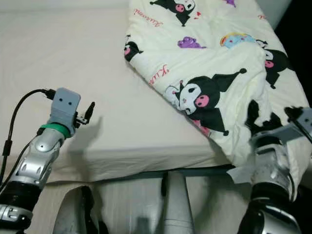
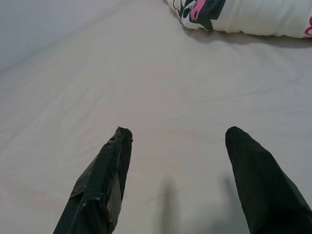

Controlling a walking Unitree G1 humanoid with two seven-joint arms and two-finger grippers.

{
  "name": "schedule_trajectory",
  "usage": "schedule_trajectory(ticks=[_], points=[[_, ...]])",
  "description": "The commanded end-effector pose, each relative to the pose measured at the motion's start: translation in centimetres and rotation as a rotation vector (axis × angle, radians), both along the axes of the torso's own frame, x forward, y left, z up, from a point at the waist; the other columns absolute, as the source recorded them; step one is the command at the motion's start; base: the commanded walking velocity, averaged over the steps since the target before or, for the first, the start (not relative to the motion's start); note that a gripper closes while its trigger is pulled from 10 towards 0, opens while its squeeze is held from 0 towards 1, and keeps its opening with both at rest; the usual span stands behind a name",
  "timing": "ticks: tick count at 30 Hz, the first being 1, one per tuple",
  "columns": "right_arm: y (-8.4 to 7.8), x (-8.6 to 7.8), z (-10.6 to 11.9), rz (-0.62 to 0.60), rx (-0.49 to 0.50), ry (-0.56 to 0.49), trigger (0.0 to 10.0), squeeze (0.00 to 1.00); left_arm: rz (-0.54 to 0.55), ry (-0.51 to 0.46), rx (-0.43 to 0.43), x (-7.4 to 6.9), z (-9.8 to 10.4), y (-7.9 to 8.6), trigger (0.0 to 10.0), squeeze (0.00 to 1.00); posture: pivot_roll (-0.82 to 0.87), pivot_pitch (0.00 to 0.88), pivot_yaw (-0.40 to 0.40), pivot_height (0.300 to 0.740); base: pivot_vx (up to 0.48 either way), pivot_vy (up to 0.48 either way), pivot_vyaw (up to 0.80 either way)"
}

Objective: Clean up the room

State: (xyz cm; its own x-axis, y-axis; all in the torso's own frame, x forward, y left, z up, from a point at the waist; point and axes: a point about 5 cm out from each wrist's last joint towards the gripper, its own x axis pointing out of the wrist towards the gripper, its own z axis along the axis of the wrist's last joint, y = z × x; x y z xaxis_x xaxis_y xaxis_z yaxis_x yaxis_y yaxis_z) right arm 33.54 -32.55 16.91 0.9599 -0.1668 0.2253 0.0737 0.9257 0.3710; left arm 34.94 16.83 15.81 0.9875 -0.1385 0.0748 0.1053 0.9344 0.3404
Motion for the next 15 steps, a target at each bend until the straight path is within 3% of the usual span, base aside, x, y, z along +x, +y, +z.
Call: schedule_trajectory(ticks=[1, 6, 8, 11, 12, 13, 14, 15], points=[[0.7, 0.2, -0.7, 0.043, -0.004, 0.028, 10.0, 0.0, 0.017, 0.03, 0.011, -0.4, -0.8, 0.4, 10.0, 0.0, -0.12, 0.175, 0.157, 0.54, 0.0, 0.0, 0.0], [1.6, 0.7, -0.5, 0.091, -0.025, 0.027, 10.0, 0.0, 0.017, 0.031, 0.01, -0.4, -0.8, 0.4, 10.0, 0.0, -0.11, 0.177, 0.153, 0.54, 0.0, 0.0, 0.0], [2.7, 1.3, -0.9, 0.13, -0.021, 0.06, 10.0, 0.0, 0.017, 0.03, 0.009, -0.4, -0.8, 0.4, 10.0, 0.0, -0.11, 0.177, 0.151, 0.54, 0.0, 0.0, 0.0], [3.0, 1.6, -1.4, 0.131, -0.016, 0.097, 10.0, 0.0, 0.017, 0.029, 0.008, -0.4, -0.7, 0.4, 10.0, 0.0, -0.11, 0.177, 0.149, 0.54, 0.0, 0.0, 0.0], [3.3, 1.7, -2.0, 0.12, -0.016, 0.146, 9.1, 0.0, 0.019, 0.028, 0.008, -0.5, -0.7, 0.4, 10.0, 0.0, -0.11, 0.177, 0.145, 0.54, 0.0, 0.0, 0.0], [3.6, 1.8, -2.4, 0.114, -0.018, 0.176, 3.8, 0.0, 0.021, 0.027, 0.007, -0.5, -0.7, 0.4, 10.0, 0.0, -0.11, 0.177, 0.144, 0.54, 0.0, 0.0, 0.0], [3.6, 1.8, -2.4, 0.114, -0.018, 0.176, 3.8, 0.0, 0.021, 0.027, 0.007, -0.5, -0.7, 0.4, 10.0, 0.0, -0.11, 0.177, 0.144, 0.54, 0.0, 0.0, 0.0], [3.9, 1.9, -2.6, 0.117, -0.021, 0.186, 0.0, 0.0, 0.023, 0.027, 0.006, -0.5, -0.7, 0.4, 10.0, 0.0, -0.11, 0.178, 0.142, 0.54, 0.0, 0.0, 0.0]])
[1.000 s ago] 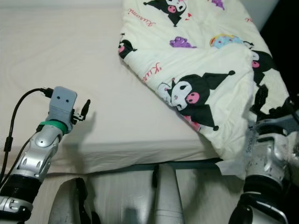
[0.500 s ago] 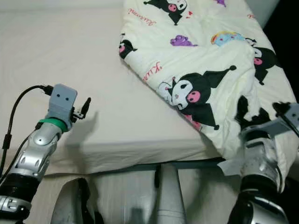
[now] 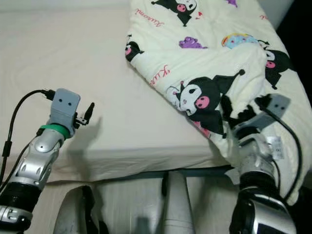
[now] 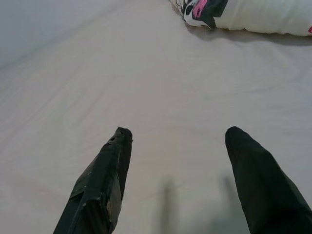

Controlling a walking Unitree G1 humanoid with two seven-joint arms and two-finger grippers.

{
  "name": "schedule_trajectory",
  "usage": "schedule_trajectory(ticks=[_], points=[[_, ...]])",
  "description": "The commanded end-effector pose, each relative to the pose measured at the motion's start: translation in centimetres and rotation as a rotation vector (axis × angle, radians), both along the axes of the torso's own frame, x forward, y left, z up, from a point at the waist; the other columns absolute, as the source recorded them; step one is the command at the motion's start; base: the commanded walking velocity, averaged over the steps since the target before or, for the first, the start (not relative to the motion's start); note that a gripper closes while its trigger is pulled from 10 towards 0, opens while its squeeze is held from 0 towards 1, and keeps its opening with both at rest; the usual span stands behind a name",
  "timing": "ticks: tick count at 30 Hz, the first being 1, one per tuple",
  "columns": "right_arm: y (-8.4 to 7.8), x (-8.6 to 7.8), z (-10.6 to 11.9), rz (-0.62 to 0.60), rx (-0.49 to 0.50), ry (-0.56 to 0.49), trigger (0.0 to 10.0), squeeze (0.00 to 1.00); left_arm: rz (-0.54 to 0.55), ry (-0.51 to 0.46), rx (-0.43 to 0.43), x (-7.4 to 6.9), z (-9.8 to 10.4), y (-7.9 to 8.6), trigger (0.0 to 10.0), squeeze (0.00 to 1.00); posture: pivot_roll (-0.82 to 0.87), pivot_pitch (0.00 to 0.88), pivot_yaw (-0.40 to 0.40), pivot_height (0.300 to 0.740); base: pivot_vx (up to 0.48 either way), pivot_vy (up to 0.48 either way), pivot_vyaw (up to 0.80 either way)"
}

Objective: Clean up the room

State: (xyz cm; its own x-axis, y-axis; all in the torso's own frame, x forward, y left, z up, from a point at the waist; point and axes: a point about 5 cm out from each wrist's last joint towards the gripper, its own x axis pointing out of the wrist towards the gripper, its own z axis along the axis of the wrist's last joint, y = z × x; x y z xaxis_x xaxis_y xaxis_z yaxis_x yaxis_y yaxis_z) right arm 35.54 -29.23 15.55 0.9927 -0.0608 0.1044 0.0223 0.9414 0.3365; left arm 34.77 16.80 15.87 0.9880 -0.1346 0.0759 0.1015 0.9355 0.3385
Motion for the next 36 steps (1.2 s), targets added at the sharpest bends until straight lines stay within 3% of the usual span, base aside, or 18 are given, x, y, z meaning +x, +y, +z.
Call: schedule_trajectory(ticks=[1, 7, 13, 15, 17, 19, 21, 23, 24, 25, 27, 28, 30, 33, 34, 35, 36], points=[[0.8, 0.1, -1.2, 0.023, 0.006, 0.055, 0.0, 0.0, 0.02, 0.029, 0.008, -0.4, -0.8, 0.4, 10.0, 0.0, -0.11, 0.178, 0.14, 0.54, 0.0, 0.0, 0.0], [1.9, 0.5, -0.4, 0.097, -0.031, 0.012, 0.0, 0.0, 0.022, 0.031, 0.004, -0.4, -1.0, 0.3, 10.0, 0.0, -0.12, 0.178, 0.132, 0.54, 0.0, 0.0, 0.0], [5.3, 0.9, 0.6, 0.339, -0.138, -0.057, 0.0, 0.0, 0.021, 0.034, -0.009, -0.4, -1.2, -0.2, 10.0, 0.0, -0.13, 0.177, 0.119, 0.54, 0.0, 0.0, 0.0], [8.3, 0.6, 0.9, 0.538, -0.185, -0.094, 0.0, 0.0, 0.024, 0.034, -0.016, -0.4, -1.2, -0.3, 10.0, 0.0, -0.13, 0.176, 0.107, 0.54, 0.0, 0.0, 0.0], [8.3, 0.6, 0.9, 0.538, -0.185, -0.094, 0.0, 0.0, 0.024, 0.034, -0.016, -0.4, -1.2, -0.3, 10.0, 0.0, -0.13, 0.176, 0.107, 0.54, 0.0, 0.0, 0.0], [12.6, -0.6, 1.5, 0.826, -0.213, -0.145, 0.0, 0.0, 0.028, 0.031, -0.025, -0.4, -1.2, -0.5, 10.0, 0.0, -0.13, 0.175, 0.097, 0.54, 0.0, 0.0, 0.0], [12.6, -0.6, 1.5, 0.826, -0.213, -0.145, 0.0, 0.0, 0.028, 0.031, -0.025, -0.4, -1.2, -0.5, 10.0, 0.0, -0.13, 0.175, 0.097, 0.54, 0.0, 0.0, 0.0], [16.6, -3.3, 1.3, 1.158, -0.246, -0.15, 0.0, 0.0, 0.028, 0.022, -0.035, -0.3, -1.0, -0.8, 10.0, 0.0, -0.14, 0.169, 0.084, 0.54, 0.0, 0.0, 0.0], [16.6, -3.3, 1.3, 1.158, -0.246, -0.15, 0.0, 0.0, 0.028, 0.022, -0.035, -0.3, -1.0, -0.8, 10.0, 0.0, -0.14, 0.169, 0.084, 0.54, 0.0, 0.0, 0.0], [18.0, -4.9, 0.9, 1.306, -0.259, -0.13, 0.0, 0.0, 0.028, 0.015, -0.041, -0.2, -0.9, -0.9, 10.0, 0.0, -0.14, 0.168, 0.083, 0.54, 0.0, 0.0, 0.0], [18.0, -4.9, 0.9, 1.306, -0.259, -0.13, 0.0, 0.0, 0.028, 0.015, -0.041, -0.2, -0.9, -0.9, 10.0, 0.0, -0.14, 0.168, 0.083, 0.54, 0.0, 0.0, 0.0], [18.9, -7.7, 0.1, 1.512, -0.251, -0.07, 0.0, 0.0, 0.027, -0.001, -0.052, 0.0, -0.5, -1.2, 10.0, 0.0, -0.14, 0.161, 0.067, 0.54, 0.0, 0.0, 0.0], [18.8, -8.5, -0.1, 1.557, -0.245, -0.05, 0.0, 0.0, 0.028, -0.004, -0.056, 0.1, -0.4, -1.3, 10.0, 0.0, -0.15, 0.157, 0.061, 0.54, 0.0, 0.0, 0.0], [17.8, -7.7, 0.1, 1.452, -0.265, -0.044, 0.0, 0.0, 0.03, -0.008, -0.062, 0.1, -0.5, -1.5, 10.0, 0.0, -0.15, 0.154, 0.051, 0.54, 0.0, 0.0, 0.0], [17.2, -6.9, 0.3, 1.372, -0.285, -0.058, 0.5, 0.0, 0.031, -0.008, -0.064, 0.0, -0.5, -1.5, 10.0, 0.0, -0.15, 0.154, 0.051, 0.54, 0.0, 0.0, 0.0], [15.9, -4.9, 1.1, 1.165, -0.319, -0.084, 10.0, 0.0, 0.032, -0.006, -0.067, 0.0, -0.6, -1.6, 10.0, 0.0, -0.16, 0.153, 0.047, 0.54, 0.0, 0.0, 0.0], [15.0, -3.7, 1.5, 1.03, -0.333, -0.1, 10.0, 0.0, 0.033, -0.005, -0.069, -0.1, -0.7, -1.6, 10.0, 0.0, -0.16, 0.153, 0.047, 0.54, 0.0, 0.0, 0.0]])
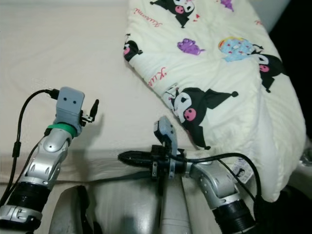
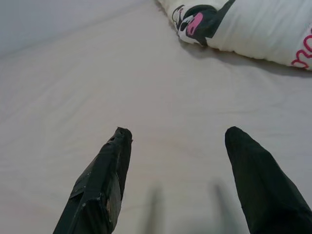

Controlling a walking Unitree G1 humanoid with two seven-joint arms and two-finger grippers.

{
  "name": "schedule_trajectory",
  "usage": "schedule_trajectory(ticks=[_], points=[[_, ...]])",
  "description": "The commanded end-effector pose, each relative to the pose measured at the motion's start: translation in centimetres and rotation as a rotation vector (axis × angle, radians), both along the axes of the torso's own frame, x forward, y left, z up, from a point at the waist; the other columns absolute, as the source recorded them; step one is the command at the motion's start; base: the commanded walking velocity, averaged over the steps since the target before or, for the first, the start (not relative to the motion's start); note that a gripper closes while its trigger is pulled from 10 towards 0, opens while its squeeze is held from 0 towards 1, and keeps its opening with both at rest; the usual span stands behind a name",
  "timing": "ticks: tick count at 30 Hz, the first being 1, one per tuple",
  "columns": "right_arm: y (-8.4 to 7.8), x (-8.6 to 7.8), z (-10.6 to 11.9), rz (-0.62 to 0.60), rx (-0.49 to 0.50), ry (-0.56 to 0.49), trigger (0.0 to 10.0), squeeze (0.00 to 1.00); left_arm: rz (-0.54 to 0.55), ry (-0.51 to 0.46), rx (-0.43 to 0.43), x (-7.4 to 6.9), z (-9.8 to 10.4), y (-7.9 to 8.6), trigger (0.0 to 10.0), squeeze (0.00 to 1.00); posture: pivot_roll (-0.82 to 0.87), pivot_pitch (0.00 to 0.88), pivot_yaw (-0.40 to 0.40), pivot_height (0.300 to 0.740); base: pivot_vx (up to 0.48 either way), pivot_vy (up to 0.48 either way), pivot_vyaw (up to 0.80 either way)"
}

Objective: Clean up the room

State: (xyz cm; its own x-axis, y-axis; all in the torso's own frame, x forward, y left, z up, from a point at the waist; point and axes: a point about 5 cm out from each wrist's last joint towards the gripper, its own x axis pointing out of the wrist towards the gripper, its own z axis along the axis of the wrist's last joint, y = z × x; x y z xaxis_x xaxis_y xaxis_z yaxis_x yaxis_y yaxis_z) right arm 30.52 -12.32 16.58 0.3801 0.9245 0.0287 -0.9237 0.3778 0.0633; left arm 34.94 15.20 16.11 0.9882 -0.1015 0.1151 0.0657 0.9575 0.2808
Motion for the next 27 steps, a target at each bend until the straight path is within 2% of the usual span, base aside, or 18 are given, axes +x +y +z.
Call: schedule_trajectory(ticks=[1, 2, 3, 4, 6, 7, 8, 10, 11, 13, 14, 16, 17, 19, 21, 22, 24, 27], points=[[-3.4, 2.7, 1.2, -0.344, 0.019, -0.089, 10.0, 0.0, 0.004, 0.03, -0.007, -0.3, -1.1, -0.1, 10.0, 0.0, -0.15, 0.153, 0.05, 0.54, 0.0, 0.0, 0.0], [-4.4, 3.4, 1.6, -0.443, 0.038, -0.11, 10.0, 0.0, 0.003, 0.031, -0.007, -0.4, -1.1, -0.2, 10.0, 0.0, -0.15, 0.153, 0.05, 0.54, 0.0, 0.0, 0.0], [-4.4, 3.4, 1.6, -0.443, 0.038, -0.11, 10.0, 0.0, 0.003, 0.031, -0.007, -0.4, -1.1, -0.2, 10.0, 0.0, -0.15, 0.153, 0.05, 0.54, 0.0, 0.0, 0.0], [-7.5, 4.3, 2.7, -0.678, 0.106, -0.141, 10.0, 0.0, -0.001, 0.034, -0.004, -0.4, -1.2, -0.2, 10.0, 0.0, -0.15, 0.153, 0.053, 0.54, 0.0, 0.0, 0.0], [-7.5, 4.3, 2.7, -0.678, 0.106, -0.141, 10.0, 0.0, -0.001, 0.034, -0.004, -0.4, -1.2, -0.2, 10.0, 0.0, -0.15, 0.153, 0.053, 0.54, 0.0, 0.0, 0.0], [-8.8, 4.4, 3.1, -0.766, 0.128, -0.146, 10.0, 0.03, -0.002, 0.034, -0.003, -0.4, -1.2, -0.2, 10.0, 0.0, -0.15, 0.153, 0.057, 0.54, 0.0, 0.0, 0.0], [-10.7, 4.4, 3.4, -0.89, 0.158, -0.153, 10.0, 1.0, -0.001, 0.035, 0.0, -0.4, -1.1, 0.0, 10.0, 0.0, -0.14, 0.152, 0.057, 0.54, 0.0, 0.0, 0.0], [-13.8, 4.2, 3.7, -1.066, 0.207, -0.162, 10.0, 1.0, 0.006, 0.033, 0.008, -0.3, -1.0, 0.3, 10.0, 0.0, -0.14, 0.151, 0.054, 0.54, 0.0, 0.0, 0.0], [-13.8, 4.2, 3.7, -1.066, 0.207, -0.162, 10.0, 1.0, 0.006, 0.033, 0.008, -0.3, -1.0, 0.3, 10.0, 0.0, -0.14, 0.151, 0.054, 0.54, 0.0, 0.0, 0.0], [-15.8, 3.9, 3.9, -1.185, 0.23, -0.174, 10.0, 1.0, 0.016, 0.03, 0.012, -0.3, -1.0, 0.6, 10.0, 0.0, -0.13, 0.149, 0.048, 0.54, 0.0, 0.0, 0.0], [-15.8, 3.9, 3.9, -1.185, 0.23, -0.174, 10.0, 1.0, 0.016, 0.03, 0.012, -0.3, -1.0, 0.6, 10.0, 0.0, -0.13, 0.149, 0.048, 0.54, 0.0, 0.0, 0.0], [-17.8, 3.7, 3.8, -1.292, 0.217, -0.185, 10.0, 1.0, 0.03, 0.029, 0.014, -0.4, -1.0, 1.0, 10.0, 0.0, -0.12, 0.15, 0.048, 0.54, 0.0, 0.0, 0.0], [-17.8, 3.7, 3.8, -1.292, 0.217, -0.185, 10.0, 1.0, 0.03, 0.029, 0.014, -0.4, -1.0, 1.0, 10.0, 0.0, -0.12, 0.15, 0.048, 0.54, 0.0, 0.0, 0.0], [-19.8, 3.6, 3.5, -1.397, 0.196, -0.173, 10.0, 1.0, 0.044, 0.033, 0.025, -0.7, -1.2, 1.6, 10.0, 0.0, -0.11, 0.152, 0.049, 0.54, 0.0, 0.0, 0.0], [-19.8, 3.6, 3.5, -1.397, 0.196, -0.173, 10.0, 1.0, 0.044, 0.033, 0.025, -0.7, -1.2, 1.6, 10.0, 0.0, -0.11, 0.152, 0.049, 0.54, 0.0, 0.0, 0.0], [-20.7, 3.6, 3.3, -1.452, 0.195, -0.156, 10.0, 1.0, 0.054, 0.034, 0.031, -0.9, -1.2, 2.0, 10.0, 0.0, -0.08, 0.156, 0.048, 0.54, 0.0, 0.0, 0.0], [-20.7, 3.6, 3.3, -1.452, 0.195, -0.156, 10.0, 1.0, 0.054, 0.034, 0.031, -0.9, -1.2, 2.0, 10.0, 0.0, -0.08, 0.156, 0.048, 0.54, 0.0, 0.0, 0.0], [-21.6, 3.5, 3.1, -1.499, 0.207, -0.124, 10.0, 1.0, 0.065, 0.034, 0.039, -1.0, -1.2, 2.5, 10.0, 0.0, -0.07, 0.161, 0.048, 0.54, 0.0, 0.0, 0.0]])
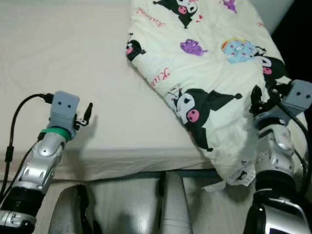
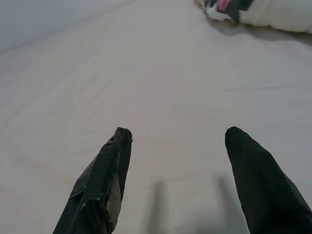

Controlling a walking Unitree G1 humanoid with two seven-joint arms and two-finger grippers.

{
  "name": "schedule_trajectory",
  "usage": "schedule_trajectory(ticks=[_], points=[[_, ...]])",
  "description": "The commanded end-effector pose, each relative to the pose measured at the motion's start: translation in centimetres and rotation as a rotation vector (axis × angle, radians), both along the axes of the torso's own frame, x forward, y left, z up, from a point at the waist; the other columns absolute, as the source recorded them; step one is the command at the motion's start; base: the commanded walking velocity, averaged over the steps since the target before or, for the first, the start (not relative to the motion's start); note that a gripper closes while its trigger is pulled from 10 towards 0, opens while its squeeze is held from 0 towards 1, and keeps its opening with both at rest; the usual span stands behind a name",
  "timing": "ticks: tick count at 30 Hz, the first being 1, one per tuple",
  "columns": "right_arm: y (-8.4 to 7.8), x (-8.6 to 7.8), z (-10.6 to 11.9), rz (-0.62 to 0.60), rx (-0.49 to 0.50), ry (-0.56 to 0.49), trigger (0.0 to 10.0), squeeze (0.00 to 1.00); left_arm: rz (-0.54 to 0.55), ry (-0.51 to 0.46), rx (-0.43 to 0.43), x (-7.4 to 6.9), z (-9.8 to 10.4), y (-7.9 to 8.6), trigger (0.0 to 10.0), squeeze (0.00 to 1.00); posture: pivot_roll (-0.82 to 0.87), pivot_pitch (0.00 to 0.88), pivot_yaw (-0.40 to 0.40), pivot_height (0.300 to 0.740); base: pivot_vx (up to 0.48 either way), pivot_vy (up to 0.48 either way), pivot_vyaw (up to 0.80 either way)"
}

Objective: Clean up the room

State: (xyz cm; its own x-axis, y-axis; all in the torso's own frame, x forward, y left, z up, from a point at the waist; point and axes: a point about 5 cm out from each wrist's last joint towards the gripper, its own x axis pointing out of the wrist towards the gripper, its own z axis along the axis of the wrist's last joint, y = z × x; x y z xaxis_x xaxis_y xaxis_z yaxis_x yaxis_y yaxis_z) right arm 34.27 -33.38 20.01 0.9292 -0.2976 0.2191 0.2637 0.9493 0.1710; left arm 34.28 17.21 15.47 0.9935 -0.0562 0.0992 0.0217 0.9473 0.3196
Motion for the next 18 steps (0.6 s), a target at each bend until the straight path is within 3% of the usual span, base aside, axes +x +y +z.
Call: schedule_trajectory(ticks=[1, 2, 3, 10, 16, 17, 18], points=[[-0.9, -0.1, -1.1, -0.017, 0.08, 0.052, 10.0, 1.0, 0.028, 0.02, 0.007, -0.6, -0.4, 1.1, 10.0, 0.0, -0.04, 0.178, 0.056, 0.54, 0.0, 0.0, 0.0], [-0.9, -0.1, -1.1, -0.017, 0.08, 0.052, 10.0, 1.0, 0.028, 0.02, 0.007, -0.6, -0.4, 1.1, 10.0, 0.0, -0.04, 0.178, 0.056, 0.54, 0.0, 0.0, 0.0], [-0.8, 0.2, -1.7, 0.009, 0.128, 0.089, 10.0, 0.0, 0.036, 0.019, 0.018, -0.8, -0.3, 1.5, 10.0, 0.0, -0.03, 0.184, 0.057, 0.54, 0.0, 0.0, 0.0], [-0.1, 0.8, -2.6, 0.048, 0.19, 0.149, 10.0, 0.0, 0.057, 0.02, 0.038, -1.3, -0.1, 2.6, 10.0, 0.0, 0.01, 0.208, 0.062, 0.54, 0.0, 0.0, 0.0], [-0.5, 0.5, -3.8, -0.002, 0.213, 0.22, 10.0, 0.0, 0.062, 0.028, 0.052, -1.9, -0.2, 2.9, 10.0, 0.0, 0.02, 0.224, 0.07, 0.54, 0.0, 0.0, 0.0], [-0.5, 0.6, -3.8, 0.006, 0.221, 0.216, 3.2, 0.0, 0.06, 0.029, 0.053, -2.0, -0.2, 2.8, 10.0, 0.0, 0.02, 0.226, 0.071, 0.54, 0.0, 0.0, 0.0], [-0.5, 0.6, -3.8, 0.006, 0.221, 0.216, 3.2, 0.0, 0.06, 0.029, 0.053, -2.0, -0.2, 2.8, 10.0, 0.0, 0.02, 0.226, 0.071, 0.54, 0.0, 0.0, 0.0]])
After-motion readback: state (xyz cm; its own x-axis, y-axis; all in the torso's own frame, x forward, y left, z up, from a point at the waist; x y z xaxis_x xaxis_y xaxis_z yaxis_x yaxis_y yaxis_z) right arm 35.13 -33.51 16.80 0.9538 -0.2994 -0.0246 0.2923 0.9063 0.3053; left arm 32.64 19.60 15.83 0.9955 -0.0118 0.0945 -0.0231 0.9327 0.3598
